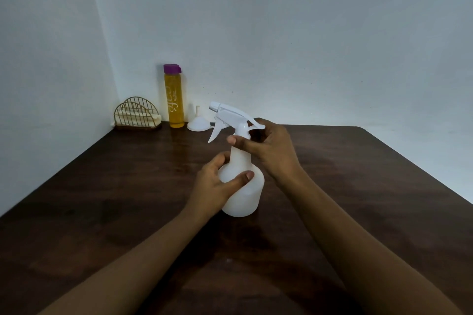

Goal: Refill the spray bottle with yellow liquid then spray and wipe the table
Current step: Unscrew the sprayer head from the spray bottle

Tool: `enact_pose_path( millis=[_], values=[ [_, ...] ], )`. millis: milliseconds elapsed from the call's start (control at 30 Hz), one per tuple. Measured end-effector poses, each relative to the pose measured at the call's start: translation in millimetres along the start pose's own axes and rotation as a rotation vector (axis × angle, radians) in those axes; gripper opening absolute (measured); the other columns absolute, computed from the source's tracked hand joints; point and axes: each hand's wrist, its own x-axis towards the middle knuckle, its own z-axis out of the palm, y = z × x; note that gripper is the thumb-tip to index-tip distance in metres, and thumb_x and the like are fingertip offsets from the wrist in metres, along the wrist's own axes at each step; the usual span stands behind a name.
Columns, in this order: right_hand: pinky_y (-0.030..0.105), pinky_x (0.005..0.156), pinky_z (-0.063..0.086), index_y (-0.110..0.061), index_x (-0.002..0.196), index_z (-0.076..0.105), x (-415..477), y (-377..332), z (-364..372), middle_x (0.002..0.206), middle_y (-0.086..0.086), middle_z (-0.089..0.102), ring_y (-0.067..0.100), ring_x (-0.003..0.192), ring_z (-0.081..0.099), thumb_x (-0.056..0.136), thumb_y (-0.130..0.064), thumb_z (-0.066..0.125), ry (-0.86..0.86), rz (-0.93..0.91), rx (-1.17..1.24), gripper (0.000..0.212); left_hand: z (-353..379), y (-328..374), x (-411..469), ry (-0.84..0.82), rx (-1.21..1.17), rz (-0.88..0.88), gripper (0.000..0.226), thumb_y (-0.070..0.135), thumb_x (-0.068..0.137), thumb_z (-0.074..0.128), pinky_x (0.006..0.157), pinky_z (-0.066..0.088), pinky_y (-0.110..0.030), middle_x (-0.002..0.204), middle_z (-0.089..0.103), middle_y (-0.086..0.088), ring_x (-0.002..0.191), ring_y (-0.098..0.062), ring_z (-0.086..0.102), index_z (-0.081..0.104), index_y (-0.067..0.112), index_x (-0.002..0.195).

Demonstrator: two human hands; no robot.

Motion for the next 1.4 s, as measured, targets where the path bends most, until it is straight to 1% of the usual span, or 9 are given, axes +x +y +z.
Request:
enact_pose_path(
  millis=[233,300,533,667,800,867,1033,1167,1400],
  values=[
    [0.046,0.075,0.056,-0.022,0.078,0.068,8,1,-8,0.08,0.002,0.071,0.022,0.079,0.068,0.072,-0.023,0.079,-0.104,-0.073,-0.011,0.012,-2,-1,2,-0.017,-0.101,-0.005,0.061,0.052,0.064,0.071,0.082,0.056,-0.036,0.108,0.07,0.004,0.098,-0.012,0.066,0.061,0.021,0.116],
    [0.046,0.076,0.056,-0.015,0.081,0.068,12,3,-10,0.08,0.004,0.07,0.022,0.079,0.068,0.074,-0.02,0.077,-0.152,-0.071,0.04,0.013,-2,-2,4,-0.018,-0.111,-0.008,0.051,0.044,0.069,0.076,0.08,0.055,-0.035,0.107,0.07,0.004,0.097,-0.011,0.067,0.062,0.023,0.114],
    [0.038,0.075,0.054,-0.011,0.085,0.07,19,11,-13,0.086,0.008,0.072,0.022,0.084,0.067,0.079,-0.007,0.071,-0.279,-0.071,0.234,0.007,-4,-3,6,-0.053,-0.165,-0.014,0.031,0.031,0.075,0.071,0.078,0.056,-0.032,0.104,0.071,0.003,0.095,-0.012,0.068,0.063,0.028,0.105],
    [0.017,0.069,0.051,-0.021,0.072,0.075,23,12,-18,0.081,-0.006,0.073,0.004,0.08,0.066,0.075,-0.022,0.067,-0.492,0.073,0.381,0.008,-6,-2,7,-0.088,-0.194,-0.025,0.025,0.021,0.08,0.071,0.073,0.055,-0.026,0.102,0.071,0.007,0.093,-0.01,0.068,0.062,0.03,0.101],
    [0.032,0.093,0.05,-0.012,0.115,0.062,26,23,-29,0.112,0.003,0.066,0.016,0.108,0.06,0.064,-0.045,0.076,-0.516,0.149,0.436,0.062,-3,-2,7,-0.073,-0.211,-0.02,0.027,0.017,0.081,0.068,0.079,0.055,-0.027,0.107,0.068,0.006,0.097,-0.013,0.067,0.06,0.028,0.104],
    [0.035,0.097,0.048,-0.017,0.122,0.056,21,26,-33,0.115,0.0,0.065,0.018,0.113,0.058,0.059,-0.049,0.08,-0.461,0.158,0.45,0.075,-3,-2,6,-0.088,-0.212,-0.017,0.029,0.017,0.081,0.067,0.08,0.055,-0.025,0.108,0.067,0.007,0.099,-0.012,0.066,0.058,0.03,0.105],
    [0.028,0.081,0.052,-0.017,0.103,0.059,7,12,-28,0.093,-0.004,0.064,0.009,0.088,0.062,0.069,-0.025,0.08,-0.173,0.061,0.214,0.041,-5,-4,7,-0.117,-0.218,-0.021,0.03,0.023,0.08,0.069,0.081,0.055,-0.03,0.11,0.068,0.006,0.099,-0.013,0.066,0.059,0.033,0.107],
    [0.024,0.071,0.053,-0.021,0.091,0.055,-1,4,-10,0.087,-0.004,0.062,0.009,0.078,0.06,0.065,-0.034,0.083,-0.02,0.083,0.0,0.04,-8,-5,7,-0.161,-0.219,-0.031,0.034,0.031,0.077,0.072,0.08,0.056,-0.03,0.109,0.07,0.004,0.098,-0.012,0.067,0.061,0.031,0.109],
    [0.028,0.075,0.055,-0.014,0.088,0.064,-3,8,-8,0.085,0.002,0.067,0.014,0.081,0.064,0.071,-0.027,0.08,-0.016,0.05,0.048,0.027,-13,-7,10,-0.184,-0.255,-0.053,0.042,0.043,0.063,0.074,0.083,0.056,-0.033,0.114,0.067,0.0,0.101,-0.015,0.066,0.064,0.034,0.102]
  ],
)
